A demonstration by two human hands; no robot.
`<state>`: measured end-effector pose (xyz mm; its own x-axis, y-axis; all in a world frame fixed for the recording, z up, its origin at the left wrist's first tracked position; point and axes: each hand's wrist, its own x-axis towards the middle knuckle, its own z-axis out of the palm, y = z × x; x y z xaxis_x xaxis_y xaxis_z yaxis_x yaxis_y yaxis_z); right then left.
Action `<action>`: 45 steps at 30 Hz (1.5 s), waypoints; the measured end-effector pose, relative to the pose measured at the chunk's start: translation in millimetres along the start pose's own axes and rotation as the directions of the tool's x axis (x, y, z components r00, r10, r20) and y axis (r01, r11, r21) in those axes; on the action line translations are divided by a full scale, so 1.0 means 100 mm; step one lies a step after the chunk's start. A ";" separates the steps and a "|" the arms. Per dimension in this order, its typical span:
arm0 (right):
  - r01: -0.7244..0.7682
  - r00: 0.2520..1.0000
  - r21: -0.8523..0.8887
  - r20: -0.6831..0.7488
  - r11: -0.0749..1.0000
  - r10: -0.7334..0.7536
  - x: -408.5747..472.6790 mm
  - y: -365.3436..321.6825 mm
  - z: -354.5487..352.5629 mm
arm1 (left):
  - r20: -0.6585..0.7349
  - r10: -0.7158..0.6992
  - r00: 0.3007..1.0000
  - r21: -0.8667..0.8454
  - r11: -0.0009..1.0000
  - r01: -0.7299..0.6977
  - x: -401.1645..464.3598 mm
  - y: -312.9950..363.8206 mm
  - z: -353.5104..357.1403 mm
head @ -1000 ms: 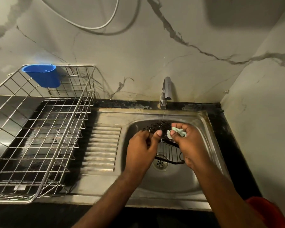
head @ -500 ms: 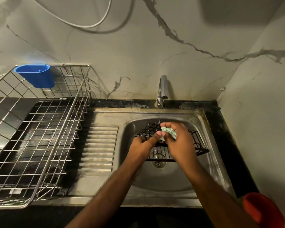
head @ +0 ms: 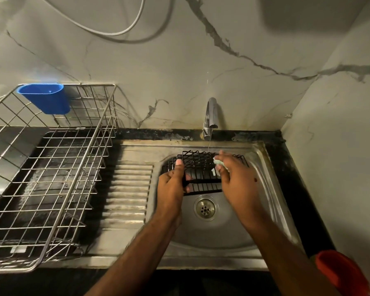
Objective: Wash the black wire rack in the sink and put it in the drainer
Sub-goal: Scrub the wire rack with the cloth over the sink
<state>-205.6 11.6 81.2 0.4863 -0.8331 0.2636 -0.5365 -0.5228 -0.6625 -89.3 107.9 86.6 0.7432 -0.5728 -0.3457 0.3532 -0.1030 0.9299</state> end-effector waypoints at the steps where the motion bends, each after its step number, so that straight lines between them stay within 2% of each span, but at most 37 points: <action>1: -0.025 1.000 0.049 -0.003 0.998 0.025 -0.02 -0.04 0.03 | 0.001 0.002 1.000 -0.008 1.000 -0.002 -0.01 0.01 0.01; 4: 0.021 1.000 0.200 -0.011 0.980 -0.019 -0.09 -0.22 0.08 | 0.035 -0.017 0.999 0.002 1.000 0.017 0.00 -0.03 0.02; 7: 0.200 0.956 0.230 0.166 0.952 -0.241 -0.14 -0.49 0.14 | 0.120 -0.032 0.992 0.027 0.999 0.029 -0.02 -0.13 0.02; 8: 0.244 0.934 0.222 0.206 0.944 -0.291 -0.13 -0.52 0.16 | 0.122 -0.035 0.992 0.017 0.999 0.033 -0.03 -0.13 0.02; 10: 0.254 0.930 0.191 0.223 0.948 -0.294 -0.05 -0.48 0.14 | 0.076 -0.046 0.996 -0.012 0.999 0.047 -0.02 -0.11 0.02; 12: 0.268 0.932 0.100 0.225 0.958 -0.285 0.02 -0.33 0.05 | 0.009 -0.066 0.998 -0.053 0.996 0.066 0.03 -0.09 -0.01; 15: 0.291 0.916 -0.055 0.304 0.955 -0.262 0.11 -0.02 -0.12 | -0.036 -0.130 0.991 -0.162 0.979 0.122 0.12 -0.07 -0.08; 17: 0.250 0.938 -0.120 0.277 0.961 -0.210 0.17 0.19 -0.20 | -0.052 -0.155 0.987 -0.191 0.971 0.142 0.19 -0.09 -0.14; 22: 0.026 0.997 -0.242 0.078 0.970 -0.007 0.28 0.53 -0.27 | -0.100 -0.174 0.980 -0.166 0.974 0.156 0.28 -0.14 -0.18; 25: -0.079 0.997 -0.195 -0.014 0.978 0.078 0.25 0.38 -0.28 | -0.127 -0.168 0.978 -0.153 0.977 0.148 0.28 -0.14 -0.17; 27: -0.106 0.994 -0.185 -0.010 0.977 0.106 0.19 0.20 -0.24 | -0.127 -0.168 0.978 -0.169 0.975 0.146 0.27 -0.13 -0.16; 30: -0.022 0.998 -0.222 0.056 0.975 0.035 0.08 -0.08 -0.07 | -0.099 -0.154 0.983 -0.197 0.971 0.133 0.24 -0.09 -0.13; 33: 0.151 0.980 -0.135 0.150 0.979 -0.130 0.02 -0.33 0.07 | -0.082 -0.136 0.987 -0.173 0.977 0.121 0.23 -0.10 -0.11; 36: 0.365 0.888 0.009 0.296 0.931 -0.351 -0.02 -0.52 0.15 | -0.077 -0.122 0.990 -0.174 0.979 0.107 0.22 -0.12 -0.12; 38: 0.493 0.815 0.018 0.340 0.870 -0.469 -0.03 -0.51 0.18 | -0.069 -0.135 0.988 -0.209 0.971 0.118 0.24 -0.11 -0.15; 43: 0.556 0.766 0.014 0.381 0.831 -0.518 0.04 -0.23 0.04 | -0.112 -0.182 0.977 -0.314 0.939 0.139 0.35 -0.09 -0.21; 45: 0.480 0.810 0.007 0.380 0.877 -0.447 0.09 -0.05 -0.09 | -0.109 -0.211 0.971 -0.344 0.925 0.162 0.40 -0.11 -0.25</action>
<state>-204.5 4.8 93.0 0.8955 -0.3726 0.2434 -0.2319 -0.8575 -0.4593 -49.2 106.3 59.4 0.7094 -0.4463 -0.5455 0.6426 0.0916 0.7607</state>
